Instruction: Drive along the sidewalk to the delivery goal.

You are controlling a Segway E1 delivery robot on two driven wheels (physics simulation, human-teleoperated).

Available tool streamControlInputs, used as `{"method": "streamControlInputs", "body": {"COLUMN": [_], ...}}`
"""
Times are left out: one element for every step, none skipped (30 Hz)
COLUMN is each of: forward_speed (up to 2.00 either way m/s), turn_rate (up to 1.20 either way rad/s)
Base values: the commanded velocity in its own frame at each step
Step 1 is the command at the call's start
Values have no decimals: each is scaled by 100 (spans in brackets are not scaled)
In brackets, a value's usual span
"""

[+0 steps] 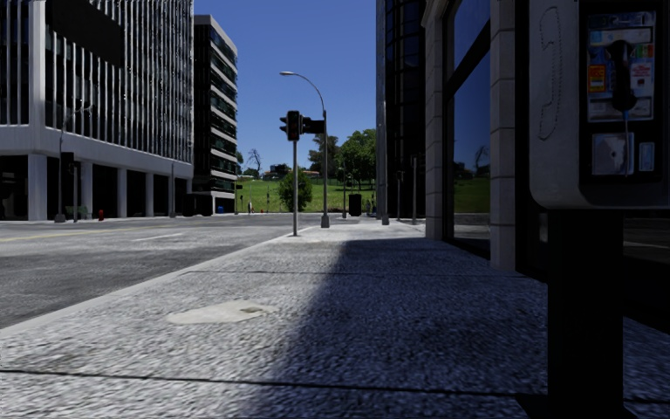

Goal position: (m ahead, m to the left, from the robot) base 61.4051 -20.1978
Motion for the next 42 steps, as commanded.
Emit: {"method": "streamControlInputs", "body": {"forward_speed": [200,200,200,200,200,200,200,200,200,200,200,200,200,200,200,200,200,200,200,200,200,200,200,200,200,200,200,200,200,200,200,200,200,200,200,200,200,200,200,200,200,200], "turn_rate": [0,0,0,-1,-5,-5,-11,-19,-29,-29,-36,-37,-37,-37,-38,-38,-38,-38,-38,-38,-38,-38,-38,-36,0,0,0,0,0,0,0,0,0,0,0,0,0,0,0,0,0,0]}}
